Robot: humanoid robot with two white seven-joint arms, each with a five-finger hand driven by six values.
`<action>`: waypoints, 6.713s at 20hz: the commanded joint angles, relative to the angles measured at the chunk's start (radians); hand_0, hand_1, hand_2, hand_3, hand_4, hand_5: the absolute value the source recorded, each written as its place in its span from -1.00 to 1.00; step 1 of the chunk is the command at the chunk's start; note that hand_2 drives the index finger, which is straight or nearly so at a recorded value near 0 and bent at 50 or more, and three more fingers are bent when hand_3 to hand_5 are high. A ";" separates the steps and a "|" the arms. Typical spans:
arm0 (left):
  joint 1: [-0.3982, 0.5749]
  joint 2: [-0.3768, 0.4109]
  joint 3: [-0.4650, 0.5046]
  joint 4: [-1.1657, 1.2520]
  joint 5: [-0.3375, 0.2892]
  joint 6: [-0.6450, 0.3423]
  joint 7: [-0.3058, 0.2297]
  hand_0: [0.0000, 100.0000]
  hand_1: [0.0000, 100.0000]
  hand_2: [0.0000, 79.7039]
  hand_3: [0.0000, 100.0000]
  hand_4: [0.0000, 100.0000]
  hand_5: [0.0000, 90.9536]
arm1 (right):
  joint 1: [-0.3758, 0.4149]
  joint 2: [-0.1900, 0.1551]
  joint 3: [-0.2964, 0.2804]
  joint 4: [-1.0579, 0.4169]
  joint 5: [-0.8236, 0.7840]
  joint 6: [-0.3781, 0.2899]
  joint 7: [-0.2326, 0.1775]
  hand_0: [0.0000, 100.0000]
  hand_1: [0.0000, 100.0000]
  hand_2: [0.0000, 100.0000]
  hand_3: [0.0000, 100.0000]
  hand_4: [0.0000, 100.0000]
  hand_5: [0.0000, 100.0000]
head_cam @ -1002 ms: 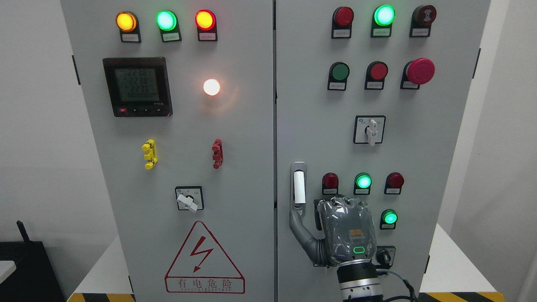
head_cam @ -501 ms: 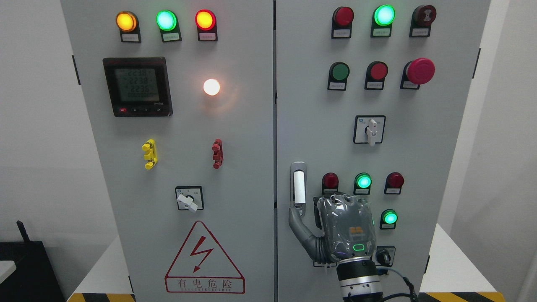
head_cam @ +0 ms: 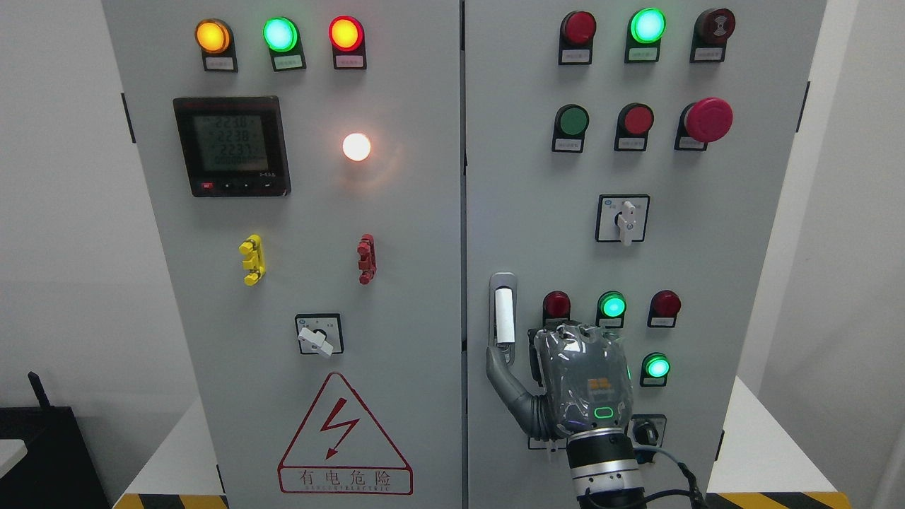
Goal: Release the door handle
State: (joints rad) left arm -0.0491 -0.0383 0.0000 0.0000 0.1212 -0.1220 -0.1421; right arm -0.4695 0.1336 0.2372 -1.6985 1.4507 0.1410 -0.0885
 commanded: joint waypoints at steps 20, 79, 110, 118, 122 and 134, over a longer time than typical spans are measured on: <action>0.000 0.000 0.011 0.017 0.000 0.001 -0.001 -0.76 -0.22 -1.00 -1.00 -1.00 -1.00 | -0.020 0.001 -0.001 0.028 0.000 0.003 0.001 -0.31 -1.00 0.82 1.00 0.78 0.81; 0.000 0.000 0.011 0.017 0.000 0.001 -0.001 -0.76 -0.22 -1.00 -1.00 -1.00 -1.00 | -0.020 0.000 -0.030 0.017 -0.006 0.003 -0.002 -0.25 -0.91 0.85 1.00 0.80 0.83; 0.000 0.000 0.011 0.017 0.000 0.001 -0.001 -0.76 -0.22 -1.00 -1.00 -1.00 -1.00 | -0.017 -0.006 -0.056 0.000 -0.007 0.003 -0.004 -0.22 -0.85 0.85 1.00 0.81 0.85; 0.000 0.000 0.011 0.017 0.000 0.001 -0.001 -0.76 -0.22 -1.00 -1.00 -1.00 -1.00 | -0.014 -0.011 -0.058 -0.001 -0.007 0.003 -0.004 -0.21 -0.84 0.85 1.00 0.82 0.86; 0.000 0.000 0.011 0.017 0.000 0.001 -0.001 -0.76 -0.22 -1.00 -1.00 -1.00 -1.00 | -0.014 -0.011 -0.064 -0.001 -0.007 0.003 -0.002 -0.21 -0.83 0.85 1.00 0.82 0.86; 0.000 0.000 0.011 0.017 0.000 -0.001 -0.001 -0.76 -0.22 -1.00 -1.00 -1.00 -1.00 | -0.018 -0.012 -0.076 -0.006 -0.009 0.003 -0.001 -0.20 -0.84 0.85 1.00 0.82 0.86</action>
State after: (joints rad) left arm -0.0491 -0.0383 0.0000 0.0000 0.1212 -0.1220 -0.1421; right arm -0.4861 0.1229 0.1703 -1.7007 1.4423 0.1422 -0.0894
